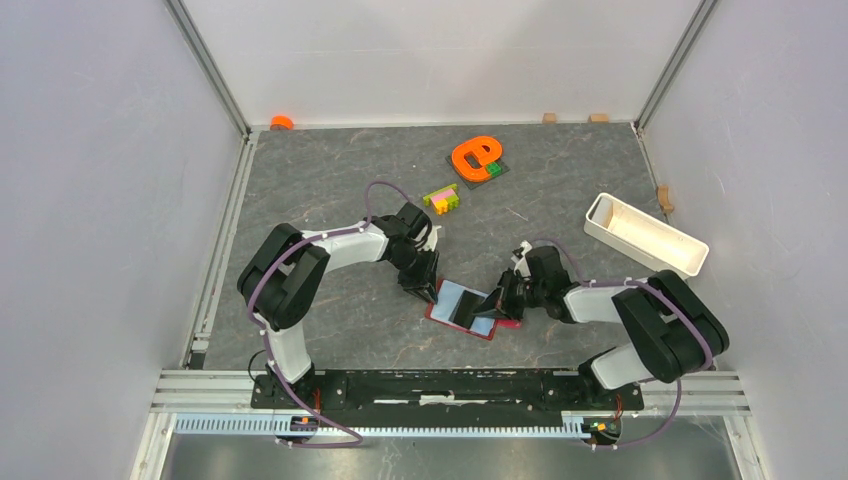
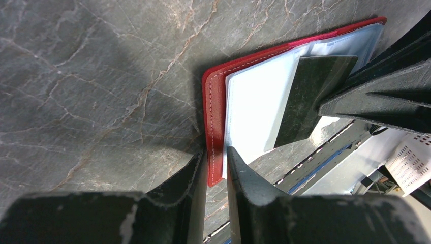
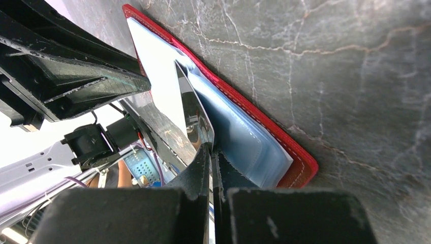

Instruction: Put the credit cards into the card holder

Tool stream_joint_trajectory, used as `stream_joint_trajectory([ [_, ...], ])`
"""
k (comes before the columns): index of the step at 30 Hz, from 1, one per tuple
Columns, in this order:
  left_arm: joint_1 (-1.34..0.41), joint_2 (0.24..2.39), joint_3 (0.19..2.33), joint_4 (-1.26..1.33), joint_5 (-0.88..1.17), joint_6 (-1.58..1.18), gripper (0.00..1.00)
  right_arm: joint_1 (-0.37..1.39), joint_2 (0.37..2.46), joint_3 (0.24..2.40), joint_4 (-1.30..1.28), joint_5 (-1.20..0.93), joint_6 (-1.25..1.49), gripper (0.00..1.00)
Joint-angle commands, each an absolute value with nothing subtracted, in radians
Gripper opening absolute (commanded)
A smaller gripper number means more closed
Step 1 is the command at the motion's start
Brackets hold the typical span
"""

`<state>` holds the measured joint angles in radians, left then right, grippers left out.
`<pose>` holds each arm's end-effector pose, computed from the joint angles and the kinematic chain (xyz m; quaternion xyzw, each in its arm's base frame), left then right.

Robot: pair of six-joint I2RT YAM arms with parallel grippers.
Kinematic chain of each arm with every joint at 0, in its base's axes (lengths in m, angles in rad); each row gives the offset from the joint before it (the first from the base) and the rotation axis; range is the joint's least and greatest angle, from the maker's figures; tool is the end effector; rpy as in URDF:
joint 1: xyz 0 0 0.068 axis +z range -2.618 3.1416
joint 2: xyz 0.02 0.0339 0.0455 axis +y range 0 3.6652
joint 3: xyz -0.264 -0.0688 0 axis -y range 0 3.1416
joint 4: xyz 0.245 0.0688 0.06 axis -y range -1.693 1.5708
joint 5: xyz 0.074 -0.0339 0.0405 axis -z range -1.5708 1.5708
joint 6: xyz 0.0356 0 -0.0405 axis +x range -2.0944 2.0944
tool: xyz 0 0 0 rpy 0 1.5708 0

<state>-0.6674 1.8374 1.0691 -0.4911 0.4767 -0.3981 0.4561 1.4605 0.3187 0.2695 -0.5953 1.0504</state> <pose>0.2568 -0.2231 0.1405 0.1652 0.9464 -0.2775 0.0113 0.1833 0.1122 0.0988 0.1671 0.8883 0.4248 0.0501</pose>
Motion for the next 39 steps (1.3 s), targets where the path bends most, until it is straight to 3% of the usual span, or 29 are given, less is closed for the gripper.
stream_joint_trajectory([
  [1,-0.681,1.836,1.084,-0.486,0.482,-0.394,0.27,0.459,1.525,0.311,0.175,-0.47,1.002,0.0],
  [20,-0.687,1.843,1.085,-0.457,0.558,-0.393,0.27,0.512,1.626,0.443,0.154,-0.439,0.967,0.0],
  [31,-0.694,1.845,1.082,-0.439,0.599,-0.396,0.26,0.55,1.647,0.528,0.127,-0.395,0.94,0.09],
  [39,-0.692,1.838,1.092,-0.475,0.534,-0.391,0.26,0.549,1.523,0.529,0.013,-0.314,0.886,0.2],
])
